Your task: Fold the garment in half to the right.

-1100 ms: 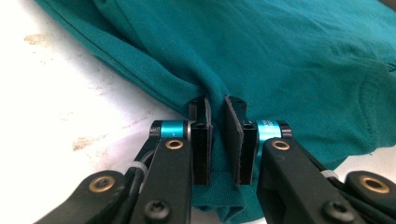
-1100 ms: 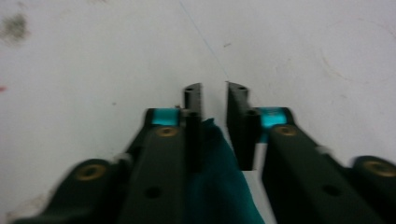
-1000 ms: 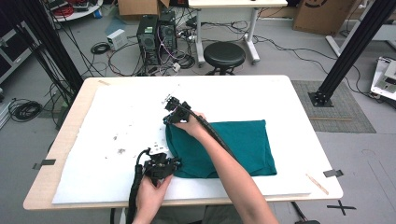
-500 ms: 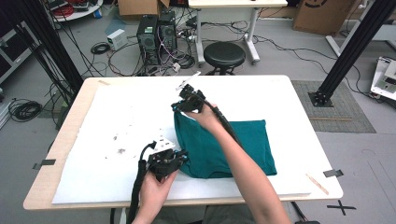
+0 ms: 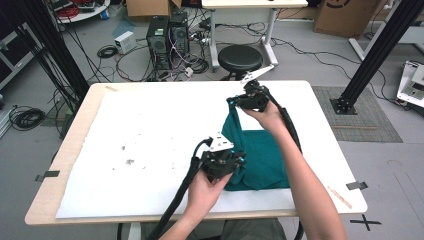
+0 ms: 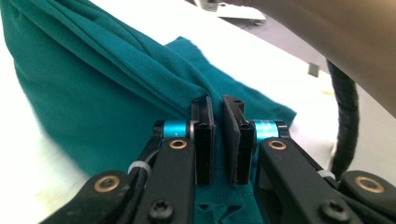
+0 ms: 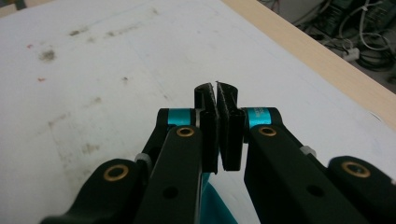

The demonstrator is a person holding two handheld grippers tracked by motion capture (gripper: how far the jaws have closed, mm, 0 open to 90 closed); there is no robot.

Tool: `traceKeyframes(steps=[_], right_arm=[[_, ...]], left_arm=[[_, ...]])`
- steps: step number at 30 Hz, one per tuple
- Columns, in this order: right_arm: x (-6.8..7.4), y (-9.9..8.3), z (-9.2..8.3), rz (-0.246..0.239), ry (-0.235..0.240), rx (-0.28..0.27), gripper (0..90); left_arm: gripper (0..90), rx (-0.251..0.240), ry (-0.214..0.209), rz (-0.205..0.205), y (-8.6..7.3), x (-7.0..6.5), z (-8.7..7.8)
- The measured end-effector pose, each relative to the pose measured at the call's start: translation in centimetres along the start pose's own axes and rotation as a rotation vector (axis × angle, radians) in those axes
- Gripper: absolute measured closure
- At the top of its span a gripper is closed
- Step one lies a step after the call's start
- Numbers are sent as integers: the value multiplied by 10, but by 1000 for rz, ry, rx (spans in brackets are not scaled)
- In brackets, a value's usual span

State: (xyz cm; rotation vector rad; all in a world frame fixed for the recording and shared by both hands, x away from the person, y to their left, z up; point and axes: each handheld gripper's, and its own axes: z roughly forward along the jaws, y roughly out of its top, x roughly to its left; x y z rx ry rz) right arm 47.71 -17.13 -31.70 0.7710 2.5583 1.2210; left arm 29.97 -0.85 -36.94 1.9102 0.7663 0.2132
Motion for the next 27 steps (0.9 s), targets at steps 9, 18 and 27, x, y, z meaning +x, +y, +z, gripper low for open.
traceKeyframes(steps=[9,18,27], right_arm=[[-34,-47,-32,49,-95,36,892],[-55,-81,-45,84,-186,100,892],[-62,-97,-40,85,-281,215,874]], left_arm=[[829,43,-88,-3,7,-14,52],[829,80,-96,30,11,-32,94],[761,88,-139,38,9,-39,121]])
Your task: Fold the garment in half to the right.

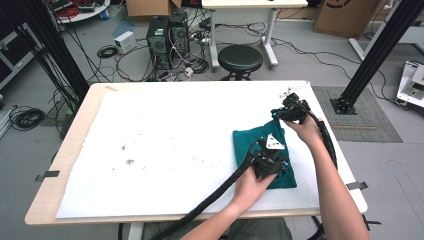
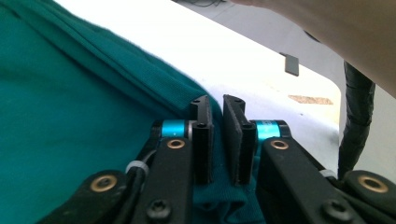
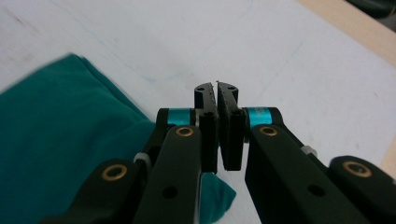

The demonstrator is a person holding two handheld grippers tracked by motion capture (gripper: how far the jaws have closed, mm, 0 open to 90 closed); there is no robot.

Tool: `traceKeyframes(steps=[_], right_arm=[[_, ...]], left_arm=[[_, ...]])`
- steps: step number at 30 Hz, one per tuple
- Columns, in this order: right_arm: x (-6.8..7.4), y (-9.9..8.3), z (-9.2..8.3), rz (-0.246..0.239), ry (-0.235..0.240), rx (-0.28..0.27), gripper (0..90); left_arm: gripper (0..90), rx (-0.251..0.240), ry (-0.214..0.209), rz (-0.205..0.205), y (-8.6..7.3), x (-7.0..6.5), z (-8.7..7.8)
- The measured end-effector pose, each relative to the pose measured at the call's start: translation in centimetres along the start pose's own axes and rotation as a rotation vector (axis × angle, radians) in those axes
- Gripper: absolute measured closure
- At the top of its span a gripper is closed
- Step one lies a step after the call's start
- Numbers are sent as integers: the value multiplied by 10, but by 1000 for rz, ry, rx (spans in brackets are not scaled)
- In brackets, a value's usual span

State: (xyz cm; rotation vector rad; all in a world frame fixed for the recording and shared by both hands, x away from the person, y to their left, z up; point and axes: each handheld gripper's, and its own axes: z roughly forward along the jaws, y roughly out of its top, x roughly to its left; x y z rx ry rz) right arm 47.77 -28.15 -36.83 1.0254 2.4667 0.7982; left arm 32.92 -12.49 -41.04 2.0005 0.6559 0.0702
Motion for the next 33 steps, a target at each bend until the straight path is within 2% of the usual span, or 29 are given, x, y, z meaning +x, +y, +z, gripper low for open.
traceKeyframes(steps=[1,3,4,6,8,11,14,18,20,23,24,27,30,32,33], right_arm=[[1,0,2,4,-13,12,841],[2,0,3,14,-37,20,765],[2,0,2,26,-41,14,729],[1,0,-4,59,-52,-13,673],[0,0,-10,79,-55,-40,656],[2,-2,-16,100,-56,-33,642],[0,-11,-17,134,-43,-66,654],[-5,-26,-7,181,-6,-30,663],[-9,-32,-4,202,18,-30,699],[-12,-36,-2,200,43,-24,846],[-12,-37,-2,187,35,-21,878],[-8,-36,-3,151,-18,-36,891],[-5,-36,0,135,-79,-8,892],[-5,-40,3,135,-107,-15,877],[-5,-42,5,136,-114,-18,835]], left_arm=[[673,-17,-15,-1,0,-2,-1],[547,-52,-27,33,1,-6,-6],[523,-71,-27,51,2,-7,-11],[499,-106,-31,59,3,-6,-23],[479,-125,-27,68,4,-3,-37],[479,-153,15,98,2,4,-66],[472,-182,63,101,-3,17,-98],[467,-210,126,85,-16,37,-140],[467,-212,169,89,-23,46,-160],[461,-220,210,67,-34,60,-186],[458,-221,227,60,-38,64,-194],[459,-237,274,43,-51,72,-215],[459,-250,324,36,-61,78,-235],[459,-258,344,35,-67,82,-247],[459,-269,352,23,-70,83,-252]])
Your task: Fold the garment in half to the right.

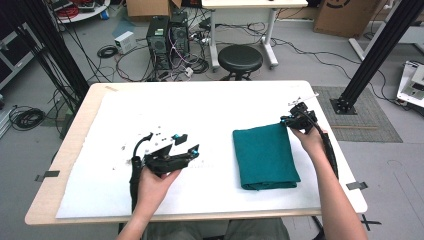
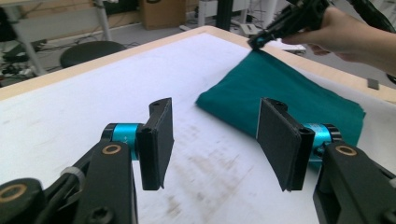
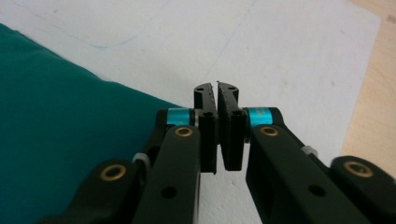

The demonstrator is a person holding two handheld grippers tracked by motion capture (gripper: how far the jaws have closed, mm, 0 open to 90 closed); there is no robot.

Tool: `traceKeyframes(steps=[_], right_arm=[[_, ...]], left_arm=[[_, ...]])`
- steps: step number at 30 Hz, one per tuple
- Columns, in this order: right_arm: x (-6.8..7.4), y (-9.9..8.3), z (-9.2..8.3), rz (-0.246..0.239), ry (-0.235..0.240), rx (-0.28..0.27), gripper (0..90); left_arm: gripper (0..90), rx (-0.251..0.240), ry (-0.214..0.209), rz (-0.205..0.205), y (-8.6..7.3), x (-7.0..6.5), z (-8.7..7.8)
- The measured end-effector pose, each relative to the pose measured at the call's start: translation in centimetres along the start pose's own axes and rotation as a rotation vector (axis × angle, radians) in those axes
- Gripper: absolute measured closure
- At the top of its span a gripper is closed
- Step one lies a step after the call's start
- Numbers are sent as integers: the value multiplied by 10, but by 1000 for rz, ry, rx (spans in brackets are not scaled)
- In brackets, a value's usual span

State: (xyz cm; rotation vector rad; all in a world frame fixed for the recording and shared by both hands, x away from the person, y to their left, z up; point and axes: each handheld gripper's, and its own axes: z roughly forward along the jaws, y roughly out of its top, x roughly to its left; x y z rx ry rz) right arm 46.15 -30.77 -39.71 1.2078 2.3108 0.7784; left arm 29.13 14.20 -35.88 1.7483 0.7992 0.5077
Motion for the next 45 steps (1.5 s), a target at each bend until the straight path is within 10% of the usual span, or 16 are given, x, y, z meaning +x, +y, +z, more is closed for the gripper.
traceKeyframes(steps=[8,16,24,31,39,45], right_arm=[[4,-17,-35,51,-30,-96,676],[36,-71,-85,35,66,-178,648],[65,-124,-99,68,198,-164,626],[79,-129,-93,-23,193,-166,665],[81,-137,-78,-48,162,-45,716],[74,-123,-95,-30,142,-138,604]], left_arm=[[459,-30,70,-5,-9,19,-35],[459,-34,115,-9,-20,33,-57],[459,-38,147,-10,-26,45,-67],[437,-62,164,-6,-24,54,-69],[414,-66,163,-13,-25,58,-69],[387,-56,163,-4,-22,56,-65]])
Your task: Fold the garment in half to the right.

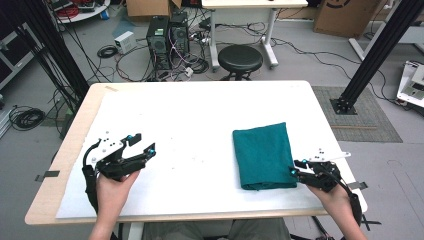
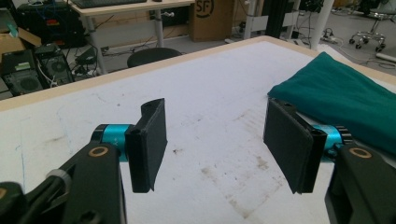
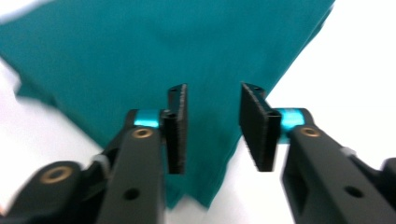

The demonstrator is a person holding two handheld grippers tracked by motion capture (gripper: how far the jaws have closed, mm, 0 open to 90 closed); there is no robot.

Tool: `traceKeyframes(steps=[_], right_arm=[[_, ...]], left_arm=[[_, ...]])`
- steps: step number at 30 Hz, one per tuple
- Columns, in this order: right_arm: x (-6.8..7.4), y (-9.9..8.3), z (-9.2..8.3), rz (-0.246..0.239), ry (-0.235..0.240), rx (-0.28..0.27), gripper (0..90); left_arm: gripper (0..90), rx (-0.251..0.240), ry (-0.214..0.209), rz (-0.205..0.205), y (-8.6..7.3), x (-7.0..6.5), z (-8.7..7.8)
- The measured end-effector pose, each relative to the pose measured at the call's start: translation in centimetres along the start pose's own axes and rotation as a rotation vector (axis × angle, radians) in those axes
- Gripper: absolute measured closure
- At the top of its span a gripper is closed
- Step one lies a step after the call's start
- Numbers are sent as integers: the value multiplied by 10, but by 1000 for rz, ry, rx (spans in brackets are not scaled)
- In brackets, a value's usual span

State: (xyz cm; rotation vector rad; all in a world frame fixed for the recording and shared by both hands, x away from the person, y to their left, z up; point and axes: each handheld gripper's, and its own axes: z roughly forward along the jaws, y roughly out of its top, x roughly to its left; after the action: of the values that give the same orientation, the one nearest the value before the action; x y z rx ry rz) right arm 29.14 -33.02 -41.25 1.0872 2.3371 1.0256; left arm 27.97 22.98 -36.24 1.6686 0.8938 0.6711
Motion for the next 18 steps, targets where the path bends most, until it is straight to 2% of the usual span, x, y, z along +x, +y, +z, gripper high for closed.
traceKeyframes(steps=[3,6,9,11,14,18], right_arm=[[-5,20,-8,9,-31,-62,508],[-14,42,-14,17,-55,-133,453],[-23,65,-16,42,-83,-181,421],[-27,76,-14,58,-104,-218,418],[-31,86,-8,97,-111,-262,410],[-33,91,0,114,-136,-254,392]], left_arm=[[350,-2,6,1,8,1,1],[310,-13,1,1,16,4,4],[288,-19,-9,-7,24,8,8],[288,-25,-12,-1,29,10,11],[288,-46,-10,3,33,12,11],[287,-58,0,-3,33,14,10]])
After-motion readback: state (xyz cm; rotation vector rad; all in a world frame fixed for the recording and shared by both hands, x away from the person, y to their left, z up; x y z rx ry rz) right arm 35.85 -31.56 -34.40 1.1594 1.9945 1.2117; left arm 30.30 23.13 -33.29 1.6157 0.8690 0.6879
